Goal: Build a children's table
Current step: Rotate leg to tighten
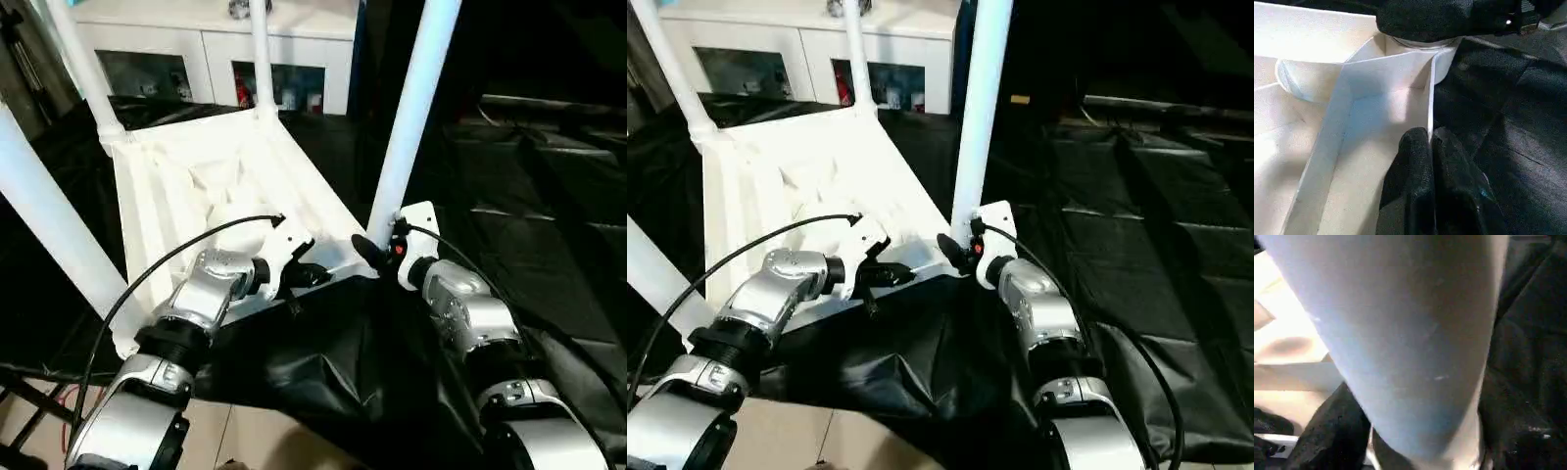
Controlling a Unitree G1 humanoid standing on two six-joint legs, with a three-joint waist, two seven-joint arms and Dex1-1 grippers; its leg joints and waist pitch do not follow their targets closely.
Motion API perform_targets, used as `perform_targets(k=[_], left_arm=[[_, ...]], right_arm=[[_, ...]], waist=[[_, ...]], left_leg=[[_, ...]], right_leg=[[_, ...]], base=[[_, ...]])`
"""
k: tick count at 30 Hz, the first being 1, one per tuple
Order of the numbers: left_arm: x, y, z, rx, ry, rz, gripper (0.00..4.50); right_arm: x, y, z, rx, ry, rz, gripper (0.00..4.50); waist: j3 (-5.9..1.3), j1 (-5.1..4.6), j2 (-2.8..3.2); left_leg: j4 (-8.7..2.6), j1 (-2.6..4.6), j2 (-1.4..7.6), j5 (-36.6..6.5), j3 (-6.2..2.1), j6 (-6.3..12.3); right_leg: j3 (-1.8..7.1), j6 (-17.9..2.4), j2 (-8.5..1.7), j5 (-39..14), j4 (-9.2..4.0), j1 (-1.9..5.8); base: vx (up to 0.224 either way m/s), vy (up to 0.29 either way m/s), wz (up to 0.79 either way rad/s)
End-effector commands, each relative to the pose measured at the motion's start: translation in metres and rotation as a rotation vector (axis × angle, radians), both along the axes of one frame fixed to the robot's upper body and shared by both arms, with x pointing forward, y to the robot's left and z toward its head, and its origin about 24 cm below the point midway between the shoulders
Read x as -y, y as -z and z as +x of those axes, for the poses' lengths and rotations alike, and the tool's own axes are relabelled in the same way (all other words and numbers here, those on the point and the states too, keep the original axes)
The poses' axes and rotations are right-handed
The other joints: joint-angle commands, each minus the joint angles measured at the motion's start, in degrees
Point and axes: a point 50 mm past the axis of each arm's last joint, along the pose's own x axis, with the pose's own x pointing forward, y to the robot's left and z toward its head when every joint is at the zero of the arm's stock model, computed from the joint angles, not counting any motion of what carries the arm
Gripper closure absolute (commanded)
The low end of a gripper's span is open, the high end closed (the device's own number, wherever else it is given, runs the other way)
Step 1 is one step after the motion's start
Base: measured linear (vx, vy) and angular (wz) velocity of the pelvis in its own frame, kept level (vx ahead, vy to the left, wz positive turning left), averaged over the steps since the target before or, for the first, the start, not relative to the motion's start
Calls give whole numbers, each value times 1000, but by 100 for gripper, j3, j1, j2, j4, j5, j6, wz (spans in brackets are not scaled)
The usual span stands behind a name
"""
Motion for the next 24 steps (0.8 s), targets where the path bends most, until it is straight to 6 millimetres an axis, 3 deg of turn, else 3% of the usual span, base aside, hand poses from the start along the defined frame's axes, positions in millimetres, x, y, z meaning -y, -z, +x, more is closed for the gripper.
perform_targets(k=[1, 3, 8, 12, 14, 19, 23, 24], left_arm=[[38, -26, 2, 104, 109, -111, 450], [31, -25, -1, 95, 152, -113, 450], [19, -22, -11, 73, 267, -108, 450], [6, -22, -20, 35, 361, -114, 450], [2, -22, -21, 31, 372, -108, 450], [-16, -19, -27, -14, 429, -73, 450], [-25, -18, -34, -47, 473, -53, 450], [-28, -18, -36, -61, 488, -49, 450]], right_arm=[[-64, 10, -22, -69, -300, 107, 117], [-57, 9, -25, -52, -362, 74, 85], [-40, 4, -32, -34, -524, 55, 85], [-24, -3, -40, -23, -661, 45, 85], [-20, -3, -42, -29, -696, 42, 85], [-3, -5, -53, -74, -827, 11, 85], [5, -4, -57, -113, -883, -10, 85], [6, -5, -58, -123, -894, -10, 109]], waist=[[-338, 28, -10], [-344, 36, -13], [-356, 40, -26], [-381, 106, -16], [-386, 133, -3], [-364, 231, -14], [-353, 255, -11], [-351, 257, -11]], left_leg=[[-379, 18, 110, -1493, -49, 201], [-379, 8, 112, -1451, -48, 227], [-383, -24, 135, -1299, -54, 289], [-348, -23, 166, -1022, -19, 395], [-343, -13, 170, -987, -9, 426], [-353, 8, 176, -1147, -1, 371], [-365, 40, 185, -1291, -5, 292], [-372, 35, 193, -1311, -11, 276]], right_leg=[[249, -882, -454, -2259, -532, 269], [255, -879, -451, -2191, -526, 282], [257, -952, -458, -1929, -479, 315], [263, -1216, -434, -1177, -383, 323], [261, -1269, -429, -1060, -369, 316], [272, -1176, -449, -1441, -402, 298], [274, -1089, -452, -1782, -442, 269], [276, -1081, -457, -1804, -433, 276]], base=[[0, 0, 0], [0, 0, 0], [0, 0, 0], [0, 0, 0], [0, 0, 0], [0, 0, 0], [0, 0, 0], [0, 0, 0]])
